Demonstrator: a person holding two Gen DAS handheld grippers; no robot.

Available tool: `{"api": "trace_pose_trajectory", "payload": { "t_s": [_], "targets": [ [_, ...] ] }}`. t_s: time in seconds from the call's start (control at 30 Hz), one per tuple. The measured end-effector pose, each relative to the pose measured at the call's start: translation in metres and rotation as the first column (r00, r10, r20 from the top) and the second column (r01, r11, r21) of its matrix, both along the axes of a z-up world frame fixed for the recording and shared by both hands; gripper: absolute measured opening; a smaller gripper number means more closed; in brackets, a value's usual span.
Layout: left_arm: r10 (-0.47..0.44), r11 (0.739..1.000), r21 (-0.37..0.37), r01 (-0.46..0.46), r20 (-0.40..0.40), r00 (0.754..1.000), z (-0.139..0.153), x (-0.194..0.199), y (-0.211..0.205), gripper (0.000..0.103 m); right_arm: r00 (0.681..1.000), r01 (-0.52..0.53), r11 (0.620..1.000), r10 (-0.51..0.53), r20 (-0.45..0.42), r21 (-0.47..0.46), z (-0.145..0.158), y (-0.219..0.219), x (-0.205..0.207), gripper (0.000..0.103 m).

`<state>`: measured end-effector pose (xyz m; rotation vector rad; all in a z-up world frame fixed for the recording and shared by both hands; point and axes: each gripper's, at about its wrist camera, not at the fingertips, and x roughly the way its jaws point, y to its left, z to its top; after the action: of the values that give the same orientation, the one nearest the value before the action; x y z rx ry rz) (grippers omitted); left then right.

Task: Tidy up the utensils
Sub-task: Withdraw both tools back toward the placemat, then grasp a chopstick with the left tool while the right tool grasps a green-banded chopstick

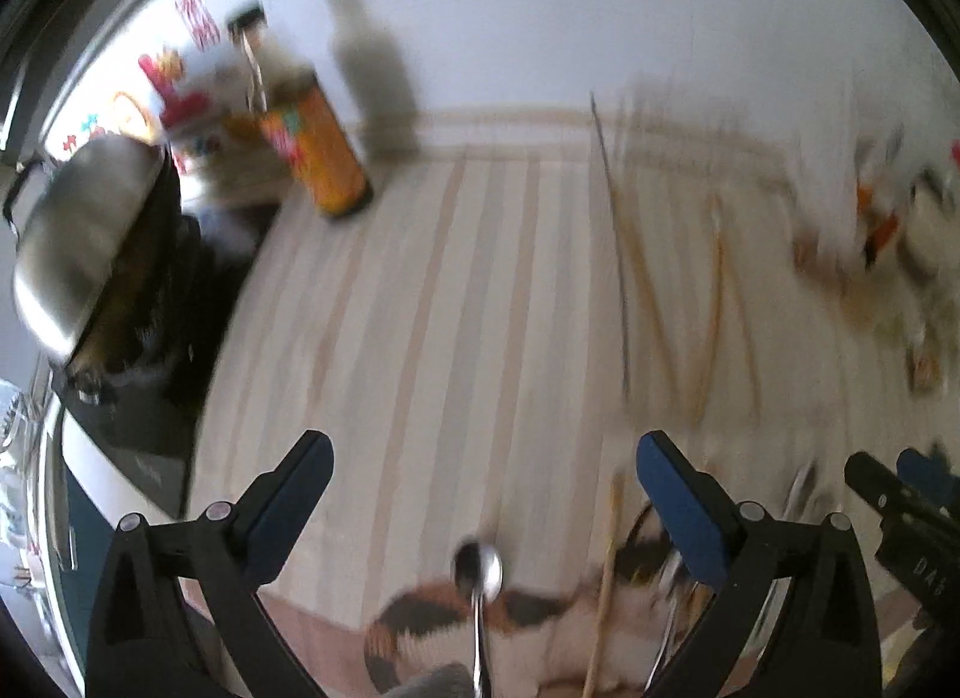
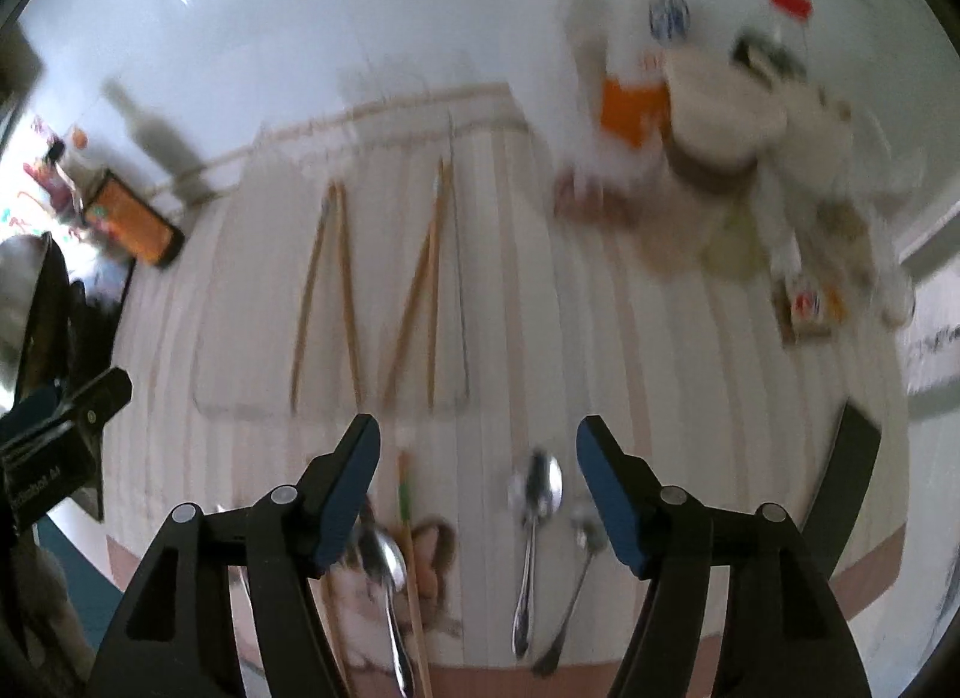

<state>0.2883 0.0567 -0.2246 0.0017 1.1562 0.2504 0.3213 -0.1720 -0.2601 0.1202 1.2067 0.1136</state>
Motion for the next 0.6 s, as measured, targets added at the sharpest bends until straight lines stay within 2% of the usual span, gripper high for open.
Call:
{"api": "trace_pose_trajectory", "payload": {
  "t_s": [0.07, 0.13, 0.17, 0.23, 0.27, 0.3, 0.33, 0.37, 0.4, 0.43, 0.47, 0.6],
  "targets": [
    [-0.003, 1.000, -0.005, 0.003, -0.060, 0.998, -0.025, -0.014, -0.006, 0.103, 0.999, 0.001, 1.000, 0.001, -0.051, 0.029, -0.022, -0.002, -0.014, 0.065],
    [-0.018, 0.999, -0.031, 0.014, -0.117, 0.993, -0.052, -0.028, -0.013, 0.100, 0.994, -0.001, 0.999, 0.006, -0.111, 0.049, -0.043, -0.001, -0.025, 0.044],
    [-0.033, 0.999, -0.046, 0.027, -0.142, 0.989, -0.063, -0.032, -0.018, 0.097, 0.990, 0.002, 0.998, 0.007, -0.142, 0.060, -0.055, -0.001, -0.031, 0.040],
    [-0.064, 0.996, -0.069, 0.050, -0.210, 0.976, -0.091, -0.039, -0.031, 0.076, 0.984, 0.008, 0.998, 0.005, -0.177, 0.068, -0.072, -0.002, -0.041, 0.033],
    [-0.076, 0.995, -0.080, 0.059, -0.237, 0.969, -0.102, -0.041, -0.035, 0.070, 0.982, 0.010, 0.998, 0.003, -0.187, 0.069, -0.077, -0.003, -0.045, 0.032],
    [-0.086, 0.994, -0.093, 0.064, -0.260, 0.962, -0.112, -0.042, -0.039, 0.058, 0.979, 0.015, 0.997, 0.000, -0.202, 0.073, -0.083, -0.005, -0.049, 0.031],
    [-0.097, 0.991, -0.116, 0.068, -0.273, 0.957, -0.122, -0.045, -0.042, 0.053, 0.977, 0.016, 0.997, 0.001, -0.212, 0.078, -0.087, -0.005, -0.053, 0.031],
    [-0.109, 0.987, -0.143, 0.075, -0.251, 0.962, -0.121, -0.047, -0.044, 0.049, 0.976, 0.013, 0.997, 0.005, -0.218, 0.082, -0.090, -0.005, -0.055, 0.031],
    [-0.114, 0.989, -0.124, 0.084, -0.263, 0.958, -0.122, -0.047, -0.046, 0.033, 0.975, 0.011, 0.996, 0.008, -0.222, 0.084, -0.091, -0.005, -0.057, 0.031],
    [-0.124, 0.987, -0.135, 0.091, -0.259, 0.958, -0.121, -0.048, -0.047, 0.017, 0.974, 0.004, 0.995, 0.017, -0.227, 0.095, -0.093, -0.004, -0.059, 0.031],
    [-0.121, 0.988, -0.129, 0.090, -0.261, 0.958, -0.119, -0.048, -0.046, 0.007, 0.973, -0.001, 0.994, 0.026, -0.230, 0.109, -0.094, -0.004, -0.060, 0.031],
    [-0.113, 0.988, -0.135, 0.079, -0.261, 0.959, -0.113, -0.051, -0.034, 0.005, 0.969, -0.048, 0.989, 0.081, -0.235, 0.142, -0.098, 0.012, -0.066, 0.032]
  ]
}}
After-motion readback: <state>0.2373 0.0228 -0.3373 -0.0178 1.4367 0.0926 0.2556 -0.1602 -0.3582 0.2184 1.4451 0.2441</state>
